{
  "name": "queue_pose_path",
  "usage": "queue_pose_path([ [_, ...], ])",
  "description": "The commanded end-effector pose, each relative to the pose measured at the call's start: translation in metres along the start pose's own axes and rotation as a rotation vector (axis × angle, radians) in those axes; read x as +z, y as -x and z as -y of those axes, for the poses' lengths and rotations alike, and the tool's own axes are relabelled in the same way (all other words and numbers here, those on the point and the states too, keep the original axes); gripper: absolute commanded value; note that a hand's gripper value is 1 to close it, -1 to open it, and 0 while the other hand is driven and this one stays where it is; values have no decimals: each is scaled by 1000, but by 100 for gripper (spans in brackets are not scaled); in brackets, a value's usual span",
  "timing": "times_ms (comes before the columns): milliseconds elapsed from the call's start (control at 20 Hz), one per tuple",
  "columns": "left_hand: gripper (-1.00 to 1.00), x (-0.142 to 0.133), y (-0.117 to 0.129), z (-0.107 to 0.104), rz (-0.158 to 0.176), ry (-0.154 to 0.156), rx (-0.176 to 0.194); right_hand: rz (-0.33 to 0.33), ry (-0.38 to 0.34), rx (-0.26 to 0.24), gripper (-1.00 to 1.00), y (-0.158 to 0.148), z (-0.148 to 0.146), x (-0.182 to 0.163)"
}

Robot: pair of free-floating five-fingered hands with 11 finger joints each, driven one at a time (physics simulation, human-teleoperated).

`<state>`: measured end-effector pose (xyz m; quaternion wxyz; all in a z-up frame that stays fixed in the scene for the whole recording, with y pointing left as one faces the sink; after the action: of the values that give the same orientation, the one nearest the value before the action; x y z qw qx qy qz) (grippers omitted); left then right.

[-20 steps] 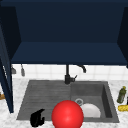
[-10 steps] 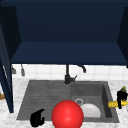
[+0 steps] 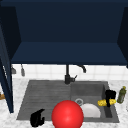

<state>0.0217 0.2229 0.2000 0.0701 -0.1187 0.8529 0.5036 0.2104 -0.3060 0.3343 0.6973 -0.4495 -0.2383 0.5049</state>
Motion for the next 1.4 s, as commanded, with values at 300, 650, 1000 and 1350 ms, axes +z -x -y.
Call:
queue_pose_path([
  [300,0,0,0,0,0,0,0,66,20,2,100,-72,-47,-28],
  [650,0,0,0,0,0,0,0,54,3,63,100,-119,-78,-90],
  [1000,0,0,0,0,0,0,0,89,15,26,100,-159,-119,-133],
  [1350,0,0,0,0,0,0,0,160,14,68,100,-174,-163,-178],
])
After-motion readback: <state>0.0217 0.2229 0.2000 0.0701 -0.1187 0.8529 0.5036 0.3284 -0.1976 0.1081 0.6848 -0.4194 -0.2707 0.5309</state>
